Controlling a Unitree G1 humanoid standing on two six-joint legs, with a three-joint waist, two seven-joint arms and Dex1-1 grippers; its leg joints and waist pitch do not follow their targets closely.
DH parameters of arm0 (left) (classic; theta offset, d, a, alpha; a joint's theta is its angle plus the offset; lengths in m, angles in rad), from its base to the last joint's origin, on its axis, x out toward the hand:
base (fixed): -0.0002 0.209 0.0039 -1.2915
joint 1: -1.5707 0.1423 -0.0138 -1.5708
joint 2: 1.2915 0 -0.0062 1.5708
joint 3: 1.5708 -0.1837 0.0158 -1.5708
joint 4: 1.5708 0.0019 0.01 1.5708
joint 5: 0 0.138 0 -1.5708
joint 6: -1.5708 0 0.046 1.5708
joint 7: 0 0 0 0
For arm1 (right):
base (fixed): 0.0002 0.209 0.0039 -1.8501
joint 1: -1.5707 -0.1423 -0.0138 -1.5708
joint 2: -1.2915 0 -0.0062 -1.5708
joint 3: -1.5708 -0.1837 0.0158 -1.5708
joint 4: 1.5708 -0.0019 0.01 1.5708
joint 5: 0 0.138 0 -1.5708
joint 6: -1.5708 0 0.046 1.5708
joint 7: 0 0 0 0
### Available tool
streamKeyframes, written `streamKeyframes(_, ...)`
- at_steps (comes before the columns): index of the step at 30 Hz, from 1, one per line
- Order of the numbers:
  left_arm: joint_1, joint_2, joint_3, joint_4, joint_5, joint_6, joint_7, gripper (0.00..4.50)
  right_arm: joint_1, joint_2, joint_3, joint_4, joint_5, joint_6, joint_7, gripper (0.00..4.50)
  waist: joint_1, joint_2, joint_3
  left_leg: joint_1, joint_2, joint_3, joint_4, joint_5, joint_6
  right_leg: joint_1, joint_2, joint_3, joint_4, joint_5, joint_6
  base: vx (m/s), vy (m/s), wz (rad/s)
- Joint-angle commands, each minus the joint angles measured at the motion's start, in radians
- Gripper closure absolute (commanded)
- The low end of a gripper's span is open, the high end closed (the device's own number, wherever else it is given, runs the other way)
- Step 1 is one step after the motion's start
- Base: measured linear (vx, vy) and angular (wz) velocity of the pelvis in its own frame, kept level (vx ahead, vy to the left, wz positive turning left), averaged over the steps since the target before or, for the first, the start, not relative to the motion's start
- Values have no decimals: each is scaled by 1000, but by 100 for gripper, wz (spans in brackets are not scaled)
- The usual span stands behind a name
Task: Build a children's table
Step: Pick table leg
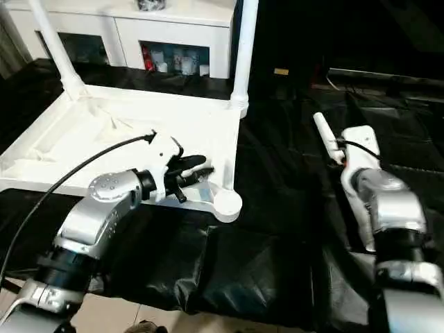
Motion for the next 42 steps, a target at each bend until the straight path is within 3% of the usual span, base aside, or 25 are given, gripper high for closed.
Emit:
streamKeyframes(1,13,16,-29,-41,-7,28,-27,230,-30,-26,-8,39,-10,20,11,228,2,-32,-77,9,48,-11,-47,-58,96,62,-86,58,-70,-163,-181,0,0,0)
streamKeyframes(4,24,38,-51,-63,-7,38,-59,201,-44,-40,-8,75,-8,20,23,195,2,-30,-73,8,47,-10,-47,-64,99,60,-86,58,-72,-168,-183,0,0,0)
streamKeyframes(6,33,59,-71,-76,-4,36,-89,188,-51,-52,-13,100,-2,19,35,183,3,-23,-74,9,48,-10,-46,-69,96,59,-85,58,-73,-173,-182,0,0,0)
streamKeyframes(10,47,99,-105,-112,-13,32,-157,148,-68,-81,-22,157,13,41,86,146,2,-25,-76,9,50,-11,-45,-68,92,62,-84,58,-67,-148,-198,0,0,0)
streamKeyframes(12,48,107,-112,-123,-13,38,-166,136,-75,-95,1,185,-3,51,106,126,3,-26,-75,8,49,-9,-44,-68,94,61,-82,57,-67,-138,-209,0,0,0)
streamKeyframes(14,46,118,-117,-132,8,26,-151,136,-112,-116,49,279,-42,101,121,126,0,-22,-73,7,49,-8,-42,-79,87,61,-82,55,-69,-155,-216,0,0,0)
streamKeyframes(21,37,130,-119,-141,-2,37,-155,136,-154,-115,47,381,-11,187,225,126,5,-27,-76,4,50,-8,-38,-81,83,62,-81,53,-66,-168,-206,0,0,0)
streamKeyframes(31,35,149,-120,-155,-16,54,-170,130,-178,-118,44,469,-20,170,229,189,6,-23,-74,6,51,-8,-38,-97,70,58,-83,52,-68,-199,-207,0,0,0)
streamKeyframes(35,34,154,-118,-156,-19,56,-176,130,-182,-117,39,477,-18,171,231,249,7,-23,-75,5,50,-8,-37,-93,69,59,-82,52,-67,-187,-208,0,0,0)
streamKeyframes(42,29,160,-118,-156,-26,60,-176,130,-192,-117,25,499,-7,158,220,266,7,-21,-75,6,51,-8,-37,-98,65,58,-82,52,-67,-193,-211,0,0,0)
